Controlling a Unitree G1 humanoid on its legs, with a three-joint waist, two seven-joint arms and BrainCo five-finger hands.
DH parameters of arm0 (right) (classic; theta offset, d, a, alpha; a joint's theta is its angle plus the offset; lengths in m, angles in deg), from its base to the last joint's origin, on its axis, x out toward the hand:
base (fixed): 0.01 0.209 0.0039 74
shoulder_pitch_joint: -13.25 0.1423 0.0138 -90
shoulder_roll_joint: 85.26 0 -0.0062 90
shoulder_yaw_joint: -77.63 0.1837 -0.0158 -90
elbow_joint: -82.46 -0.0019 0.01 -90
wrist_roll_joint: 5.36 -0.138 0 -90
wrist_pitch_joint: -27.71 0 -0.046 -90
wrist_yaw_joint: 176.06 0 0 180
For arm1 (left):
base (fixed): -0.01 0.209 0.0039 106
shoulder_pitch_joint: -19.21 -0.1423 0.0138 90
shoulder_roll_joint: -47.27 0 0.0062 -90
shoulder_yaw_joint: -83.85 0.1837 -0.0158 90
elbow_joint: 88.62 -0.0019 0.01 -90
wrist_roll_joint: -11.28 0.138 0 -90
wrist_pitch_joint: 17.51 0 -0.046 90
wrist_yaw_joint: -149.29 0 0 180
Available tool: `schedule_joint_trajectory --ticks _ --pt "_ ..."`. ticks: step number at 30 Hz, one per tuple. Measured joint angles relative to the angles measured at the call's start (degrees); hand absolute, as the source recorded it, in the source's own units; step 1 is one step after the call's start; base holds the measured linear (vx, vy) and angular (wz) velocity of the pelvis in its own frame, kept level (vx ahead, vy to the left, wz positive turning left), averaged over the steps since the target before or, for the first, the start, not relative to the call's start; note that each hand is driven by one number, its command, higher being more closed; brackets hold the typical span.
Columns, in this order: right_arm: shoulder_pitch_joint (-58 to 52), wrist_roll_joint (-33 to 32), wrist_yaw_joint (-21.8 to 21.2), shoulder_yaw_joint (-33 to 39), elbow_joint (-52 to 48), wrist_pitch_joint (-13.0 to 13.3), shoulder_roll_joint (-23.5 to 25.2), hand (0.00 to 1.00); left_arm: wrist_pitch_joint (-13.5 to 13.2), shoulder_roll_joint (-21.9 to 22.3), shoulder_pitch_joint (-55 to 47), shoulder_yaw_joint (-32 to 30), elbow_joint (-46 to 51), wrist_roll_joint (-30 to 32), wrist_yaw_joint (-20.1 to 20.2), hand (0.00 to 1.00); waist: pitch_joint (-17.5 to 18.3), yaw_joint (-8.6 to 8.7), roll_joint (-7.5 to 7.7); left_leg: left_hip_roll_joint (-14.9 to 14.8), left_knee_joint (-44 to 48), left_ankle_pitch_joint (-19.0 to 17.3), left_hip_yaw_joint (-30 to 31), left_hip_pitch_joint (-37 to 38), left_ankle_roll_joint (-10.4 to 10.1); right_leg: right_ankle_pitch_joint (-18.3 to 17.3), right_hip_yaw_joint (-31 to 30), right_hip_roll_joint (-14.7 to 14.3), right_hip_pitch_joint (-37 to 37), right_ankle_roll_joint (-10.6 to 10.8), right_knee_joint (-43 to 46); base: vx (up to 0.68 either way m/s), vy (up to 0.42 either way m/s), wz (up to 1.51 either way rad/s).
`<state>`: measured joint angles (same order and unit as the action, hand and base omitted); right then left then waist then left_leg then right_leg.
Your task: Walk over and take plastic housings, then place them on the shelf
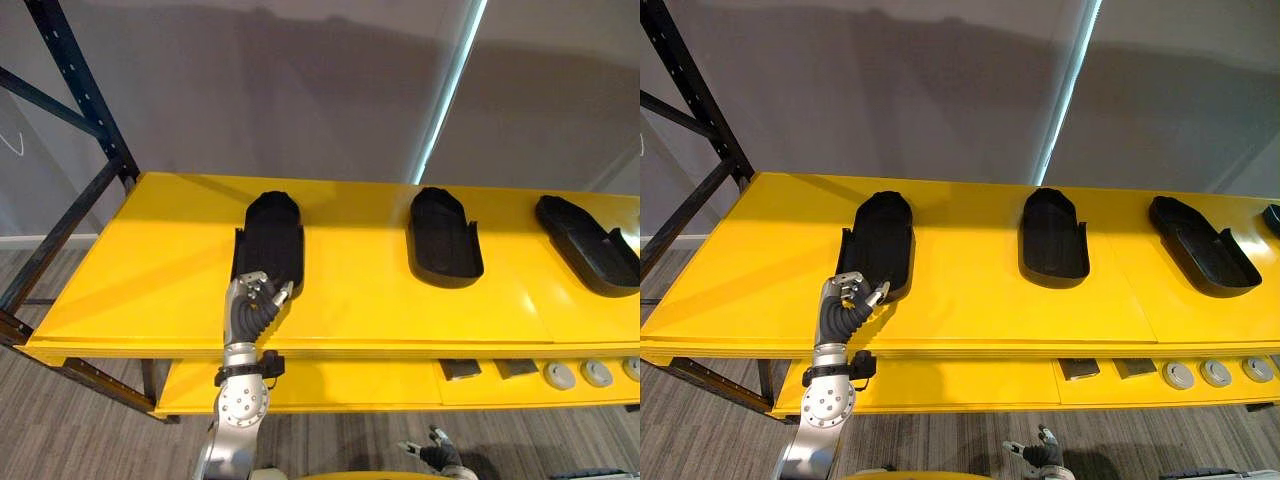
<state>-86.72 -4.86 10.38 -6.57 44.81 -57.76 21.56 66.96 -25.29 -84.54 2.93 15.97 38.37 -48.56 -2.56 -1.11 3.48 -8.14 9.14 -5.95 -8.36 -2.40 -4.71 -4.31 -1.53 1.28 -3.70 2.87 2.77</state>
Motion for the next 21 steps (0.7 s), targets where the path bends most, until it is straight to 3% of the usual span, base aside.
schedule_joint_trajectory --ticks 9,21 --pt "-1.32 0.02 0.06 0.01 -2.07 -0.10 0.35 0.00 0.24 0.65 1.70 -0.23 -5.97 -1.77 0.14 1.00 0.28 0.12 0.20 0.10 2.00 -2.01 -0.37 -0.57 0.36 -0.01 -0.30 0.52 -0.10 0.03 0.25 0.01 0.011 -0.01" --pt "-2.53 0.08 0.07 0.03 -3.90 -0.75 0.18 0.00 1.32 0.63 3.97 -1.50 -16.76 -2.96 0.13 1.00 1.82 0.19 -1.29 -0.10 -0.08 -0.87 -2.17 0.87 0.01 -0.03 -1.71 0.38 1.05 0.07 0.88 -0.01 -0.004 -0.09"
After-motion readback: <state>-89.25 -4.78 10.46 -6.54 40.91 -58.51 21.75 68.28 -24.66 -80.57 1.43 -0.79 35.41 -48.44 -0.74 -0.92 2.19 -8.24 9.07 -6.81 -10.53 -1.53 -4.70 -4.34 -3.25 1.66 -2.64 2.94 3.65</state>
